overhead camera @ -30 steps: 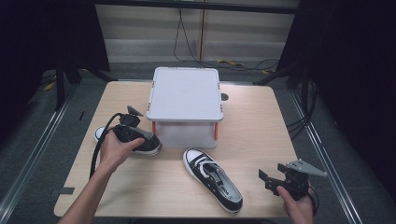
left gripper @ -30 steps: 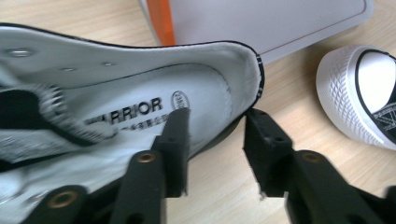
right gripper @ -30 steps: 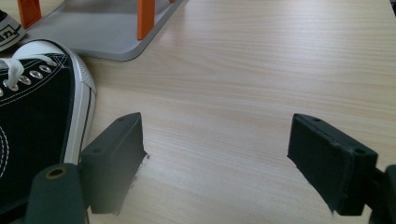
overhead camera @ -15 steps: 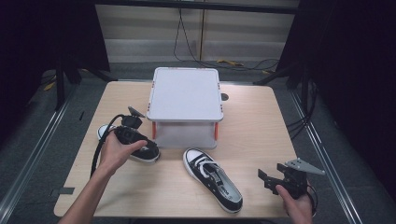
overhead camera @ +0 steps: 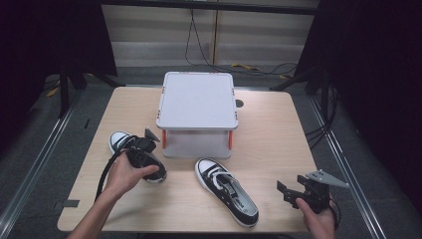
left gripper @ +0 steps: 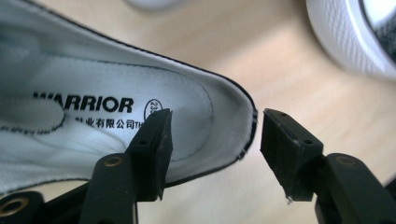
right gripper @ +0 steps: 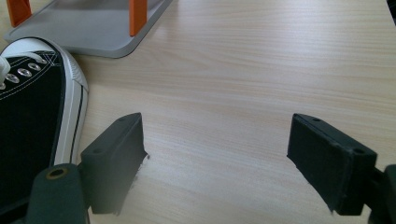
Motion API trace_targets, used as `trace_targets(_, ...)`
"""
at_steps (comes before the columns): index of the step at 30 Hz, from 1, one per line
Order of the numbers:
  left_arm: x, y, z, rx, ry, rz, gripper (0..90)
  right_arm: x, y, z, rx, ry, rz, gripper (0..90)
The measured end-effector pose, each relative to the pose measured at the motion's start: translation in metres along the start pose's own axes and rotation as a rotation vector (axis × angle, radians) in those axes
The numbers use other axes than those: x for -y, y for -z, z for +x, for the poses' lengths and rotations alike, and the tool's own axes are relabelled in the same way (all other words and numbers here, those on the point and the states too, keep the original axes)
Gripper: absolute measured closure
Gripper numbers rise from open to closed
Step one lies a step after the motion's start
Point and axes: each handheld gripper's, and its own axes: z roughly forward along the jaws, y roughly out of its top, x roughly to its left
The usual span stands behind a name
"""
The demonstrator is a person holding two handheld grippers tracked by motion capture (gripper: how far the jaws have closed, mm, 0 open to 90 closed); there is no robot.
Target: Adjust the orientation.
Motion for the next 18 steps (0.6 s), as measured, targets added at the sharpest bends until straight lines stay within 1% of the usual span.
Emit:
trace_targets(1,0.004,0.000,-0.001,0.005,-0.004,0.007,40.1,0.000,0.000,0.000,-0.003,0.000,0.003,18.4)
trace_targets(2,0.009,0.001,-0.002,0.014,-0.016,0.018,39.0,0.000,0.000,0.000,-0.003,0.000,0.003,18.3)
trace_targets(4,0.020,0.001,-0.007,0.009,-0.055,0.035,35.8,0.000,0.000,0.001,-0.001,0.003,0.002,18.4)
trace_targets(5,0.024,0.002,-0.008,0.015,-0.058,0.041,35.1,0.000,0.000,0.001,-0.004,0.001,0.002,18.4)
trace_targets(6,0.029,0.003,-0.010,0.024,-0.064,0.047,35.8,0.000,-0.001,0.001,-0.004,0.001,0.002,18.3)
trace_targets(7,0.036,0.003,-0.013,0.033,-0.081,0.053,36.1,0.000,-0.001,0.002,-0.003,0.003,0.003,18.3)
trace_targets(9,0.045,0.005,-0.015,0.047,-0.092,0.049,36.2,0.000,-0.001,0.002,-0.005,0.002,0.002,18.3)
trace_targets(10,0.052,0.006,-0.017,0.050,-0.092,0.039,37.0,0.000,-0.001,0.002,-0.004,0.002,0.002,18.3)
trace_targets(11,0.057,0.008,-0.017,0.049,-0.093,0.044,37.9,0.000,-0.001,0.002,-0.004,0.002,0.001,18.4)
trace_targets(12,0.060,0.008,-0.018,0.045,-0.084,0.044,38.2,0.000,-0.001,0.002,-0.005,0.002,0.002,18.4)
trace_targets(13,0.066,0.010,-0.017,0.036,-0.078,0.055,38.4,0.000,-0.001,0.002,-0.003,0.002,0.002,18.4)
trace_targets(14,0.068,0.012,-0.015,0.037,-0.080,0.064,38.8,0.000,-0.001,0.003,-0.006,0.005,0.002,18.4)
trace_targets(16,0.075,0.015,-0.012,0.049,-0.065,0.060,38.8,0.000,-0.001,0.003,-0.005,0.004,0.001,18.4)
trace_targets(17,0.077,0.017,-0.009,0.048,-0.058,0.063,38.8,0.000,-0.001,0.003,-0.005,0.005,0.002,18.4)
trace_targets(18,0.080,0.019,-0.008,0.047,-0.042,0.060,38.8,0.000,-0.001,0.003,-0.006,0.003,0.000,18.4)
